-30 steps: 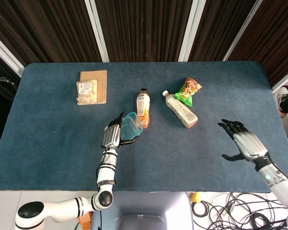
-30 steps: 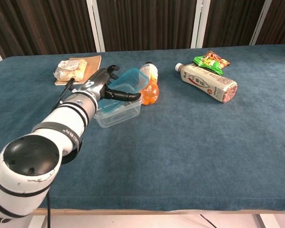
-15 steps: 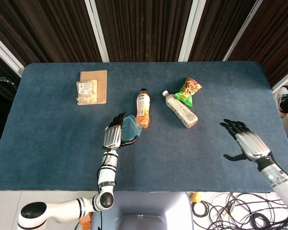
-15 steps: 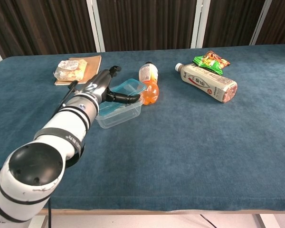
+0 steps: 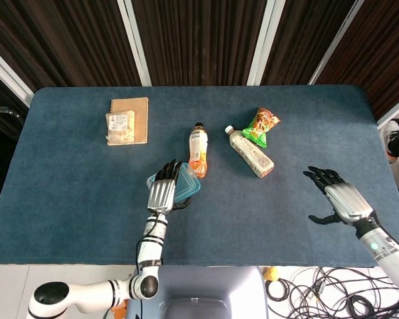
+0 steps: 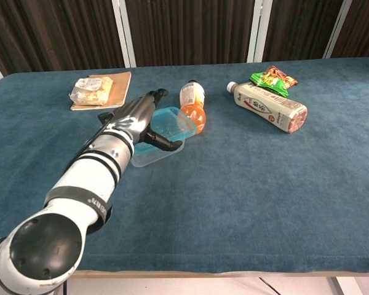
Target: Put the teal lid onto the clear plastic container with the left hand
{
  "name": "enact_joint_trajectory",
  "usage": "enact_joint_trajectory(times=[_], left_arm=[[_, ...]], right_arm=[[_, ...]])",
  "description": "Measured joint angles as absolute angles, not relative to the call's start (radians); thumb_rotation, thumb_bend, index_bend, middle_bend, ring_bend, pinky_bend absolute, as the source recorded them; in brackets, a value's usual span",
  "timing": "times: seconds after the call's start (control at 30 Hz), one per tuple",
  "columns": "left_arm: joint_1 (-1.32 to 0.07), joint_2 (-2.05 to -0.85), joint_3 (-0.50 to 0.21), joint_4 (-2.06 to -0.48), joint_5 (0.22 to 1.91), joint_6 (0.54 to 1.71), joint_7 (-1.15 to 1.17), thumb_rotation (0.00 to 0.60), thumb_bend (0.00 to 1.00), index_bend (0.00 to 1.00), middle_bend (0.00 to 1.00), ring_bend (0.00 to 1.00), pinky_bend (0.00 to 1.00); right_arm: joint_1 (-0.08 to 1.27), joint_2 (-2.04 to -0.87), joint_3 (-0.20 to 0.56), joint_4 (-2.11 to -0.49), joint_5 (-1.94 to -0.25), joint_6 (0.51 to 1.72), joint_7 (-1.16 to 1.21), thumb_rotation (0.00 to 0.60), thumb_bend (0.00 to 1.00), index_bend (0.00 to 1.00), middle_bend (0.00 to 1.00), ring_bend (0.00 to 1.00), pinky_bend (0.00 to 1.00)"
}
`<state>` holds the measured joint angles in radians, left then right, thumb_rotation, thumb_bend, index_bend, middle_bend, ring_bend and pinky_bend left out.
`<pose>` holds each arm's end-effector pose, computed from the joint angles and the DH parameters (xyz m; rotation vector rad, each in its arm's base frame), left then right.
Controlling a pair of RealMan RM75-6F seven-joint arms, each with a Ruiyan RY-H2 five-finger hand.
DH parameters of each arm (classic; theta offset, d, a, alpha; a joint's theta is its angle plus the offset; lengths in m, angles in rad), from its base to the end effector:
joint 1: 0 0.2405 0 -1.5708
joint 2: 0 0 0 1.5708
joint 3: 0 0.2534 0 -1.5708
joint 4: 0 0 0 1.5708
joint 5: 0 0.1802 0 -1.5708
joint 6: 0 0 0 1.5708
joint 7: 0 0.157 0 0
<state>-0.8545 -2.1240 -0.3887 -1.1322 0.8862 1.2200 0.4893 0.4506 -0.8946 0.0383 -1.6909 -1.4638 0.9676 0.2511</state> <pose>-0.0752 0.3468 -0.0881 -1.4665 -1.1591 -1.0562 -0.2531 -0.2766 0.1817 1.7457 -1.1452 0.7974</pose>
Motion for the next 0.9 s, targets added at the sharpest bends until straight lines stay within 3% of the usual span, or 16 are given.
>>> enact_joint_trajectory(times=[0.3, 0.9], left_arm=[[-0.843, -2.144, -0.388, -1.108, 0.98, 1.279, 0.437, 0.557, 0.23, 0.0, 0.0, 0.0, 0.13], [-0.806, -2.117, -0.413, -1.164, 0.979, 1.254, 0.442, 0.579, 0.23, 0.0, 0.0, 0.0, 0.13]], right_arm=[[0.448, -0.891, 0.037, -1.687, -1.468, 0.97, 0.267, 0.6, 0.13, 0.0, 0.0, 0.0, 0.0], [0.451, -0.891, 0.037, -1.687, -1.472, 0.966, 0.274, 0.6, 0.13, 0.0, 0.0, 0.0, 0.0]])
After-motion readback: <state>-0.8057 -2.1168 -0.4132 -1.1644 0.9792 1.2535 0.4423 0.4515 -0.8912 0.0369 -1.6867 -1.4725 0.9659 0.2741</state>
